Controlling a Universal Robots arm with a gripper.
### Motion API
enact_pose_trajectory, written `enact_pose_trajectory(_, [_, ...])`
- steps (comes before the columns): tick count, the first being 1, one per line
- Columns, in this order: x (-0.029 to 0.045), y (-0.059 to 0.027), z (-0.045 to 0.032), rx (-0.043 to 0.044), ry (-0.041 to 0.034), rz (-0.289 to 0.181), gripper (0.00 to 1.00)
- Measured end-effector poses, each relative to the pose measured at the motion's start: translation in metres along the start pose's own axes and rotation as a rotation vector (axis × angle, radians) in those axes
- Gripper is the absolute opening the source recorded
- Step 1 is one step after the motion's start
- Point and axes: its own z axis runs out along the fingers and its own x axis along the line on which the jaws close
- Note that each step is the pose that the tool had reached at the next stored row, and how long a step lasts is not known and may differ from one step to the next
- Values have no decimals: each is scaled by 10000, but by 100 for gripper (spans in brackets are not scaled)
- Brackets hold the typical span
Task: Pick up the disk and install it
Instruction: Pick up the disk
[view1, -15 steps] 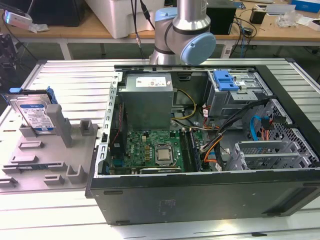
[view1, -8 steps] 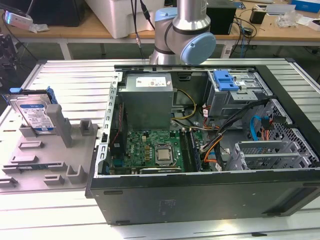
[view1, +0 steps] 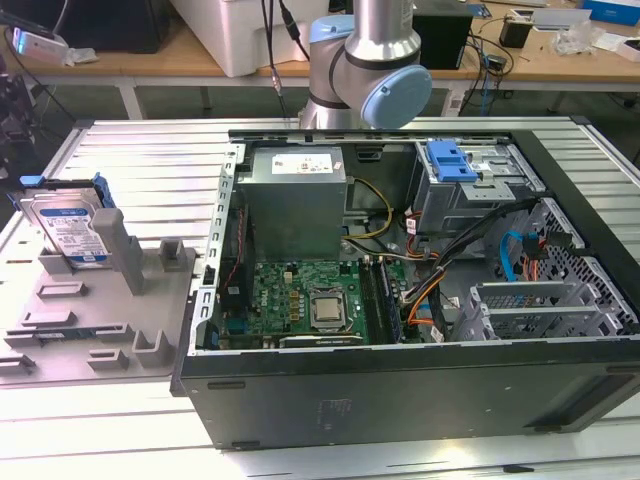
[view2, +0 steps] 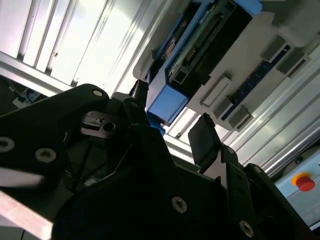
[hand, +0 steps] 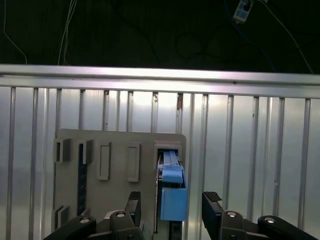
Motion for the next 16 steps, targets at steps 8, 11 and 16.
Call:
enact_pose_trajectory(8, [14, 1, 40, 1, 0, -15, 60])
enact_pose_trajectory(11, [25, 1, 55, 2, 0, -14, 60])
enact_pose_trajectory(16, [27, 0, 81, 2, -1, -15, 60])
